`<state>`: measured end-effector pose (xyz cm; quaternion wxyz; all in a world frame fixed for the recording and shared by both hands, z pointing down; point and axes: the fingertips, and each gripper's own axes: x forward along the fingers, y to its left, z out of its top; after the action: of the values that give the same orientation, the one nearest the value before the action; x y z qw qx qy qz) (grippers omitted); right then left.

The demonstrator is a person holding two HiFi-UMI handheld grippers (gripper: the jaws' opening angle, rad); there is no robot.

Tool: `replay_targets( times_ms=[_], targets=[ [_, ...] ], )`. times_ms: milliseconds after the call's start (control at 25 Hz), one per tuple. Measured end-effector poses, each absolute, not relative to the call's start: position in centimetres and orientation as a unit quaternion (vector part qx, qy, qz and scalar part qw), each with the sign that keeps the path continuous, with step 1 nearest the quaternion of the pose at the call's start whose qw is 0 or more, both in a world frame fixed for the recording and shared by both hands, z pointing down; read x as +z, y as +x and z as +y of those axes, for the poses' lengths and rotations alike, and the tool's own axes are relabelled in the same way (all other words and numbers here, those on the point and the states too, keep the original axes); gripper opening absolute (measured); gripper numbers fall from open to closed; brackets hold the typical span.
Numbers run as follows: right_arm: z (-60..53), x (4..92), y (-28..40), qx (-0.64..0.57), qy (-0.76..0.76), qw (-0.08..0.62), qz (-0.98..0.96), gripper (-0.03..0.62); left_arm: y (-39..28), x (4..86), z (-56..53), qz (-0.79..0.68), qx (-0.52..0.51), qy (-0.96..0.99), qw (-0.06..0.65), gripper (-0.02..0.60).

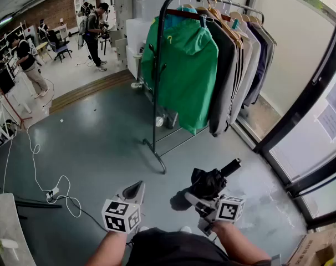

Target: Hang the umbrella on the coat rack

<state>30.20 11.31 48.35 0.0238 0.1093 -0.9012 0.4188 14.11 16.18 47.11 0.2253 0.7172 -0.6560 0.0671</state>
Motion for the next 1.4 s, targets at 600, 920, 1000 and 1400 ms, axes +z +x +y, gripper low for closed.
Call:
replay_targets(
  times_ms=[600,920,1000,1400],
  targets=[
    [12.2,47.4,29.6,0.388,0.092,0.024,-0.917,0.236,14.3,46.9,16.6,-0.651,0.066,0.722,0.222,0.012],
    [13.2,47.0,28.7,0.386,0.067,0.026,-0.920,0.236,13.6,47.4,17.5,-0.647,0.066,0.725,0.228,0.012],
    [13.3,47.3,28.2,0.384,0.071,0.033,-0.920,0.236,12.9,47.4,17.8,-0.648,0.065,0.724,0.227,0.012],
    [15.3,47.4,24.1,0.382,0.070,0.037,-0.921,0.236,9.0,47.1,19.8,-0.650,0.059,0.724,0.223,0.012]
  ],
)
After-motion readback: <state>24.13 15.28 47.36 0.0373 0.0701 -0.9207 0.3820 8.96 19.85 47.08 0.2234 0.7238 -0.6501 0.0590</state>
